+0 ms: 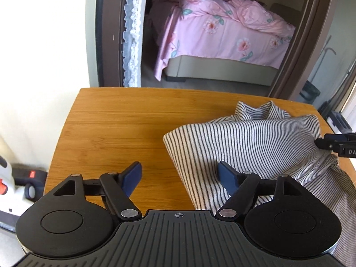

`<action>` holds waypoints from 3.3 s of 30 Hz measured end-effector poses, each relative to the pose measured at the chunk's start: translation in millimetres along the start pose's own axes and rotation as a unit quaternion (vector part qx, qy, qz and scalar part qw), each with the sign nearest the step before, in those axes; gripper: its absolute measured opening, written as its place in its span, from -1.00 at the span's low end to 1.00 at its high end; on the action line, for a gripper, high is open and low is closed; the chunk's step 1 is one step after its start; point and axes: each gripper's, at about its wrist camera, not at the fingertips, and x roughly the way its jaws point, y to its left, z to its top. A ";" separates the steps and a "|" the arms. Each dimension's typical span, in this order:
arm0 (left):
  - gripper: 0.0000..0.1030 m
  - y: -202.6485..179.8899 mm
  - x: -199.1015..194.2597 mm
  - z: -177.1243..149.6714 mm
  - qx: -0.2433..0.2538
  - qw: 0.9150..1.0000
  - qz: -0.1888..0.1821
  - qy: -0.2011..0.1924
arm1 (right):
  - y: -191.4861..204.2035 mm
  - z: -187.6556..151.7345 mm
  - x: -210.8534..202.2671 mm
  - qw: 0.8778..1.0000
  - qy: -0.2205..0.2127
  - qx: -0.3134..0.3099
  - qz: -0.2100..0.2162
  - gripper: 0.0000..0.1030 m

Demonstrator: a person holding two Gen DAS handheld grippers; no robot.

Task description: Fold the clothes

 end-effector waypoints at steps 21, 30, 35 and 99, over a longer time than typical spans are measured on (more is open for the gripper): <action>-0.43 -35.9 -4.0 12.7 0.040 0.997 -0.024 -0.055 | 28.8 49.4 -10.7 0.988 -0.071 -0.021 0.135 -0.55; -0.42 -60.8 -117.2 -46.6 0.123 0.984 -0.034 -0.127 | 33.6 -16.7 -142.4 0.976 -0.123 -0.120 0.134 -0.57; -0.40 -68.6 -147.5 -98.4 0.131 0.983 -0.032 -0.121 | 44.9 -66.4 -175.3 0.976 -0.113 -0.149 0.115 -0.58; 0.92 -73.2 -168.4 -190.1 -0.020 0.974 -0.220 -0.050 | 24.4 -179.4 -196.5 0.990 -0.121 0.055 0.055 1.00</action>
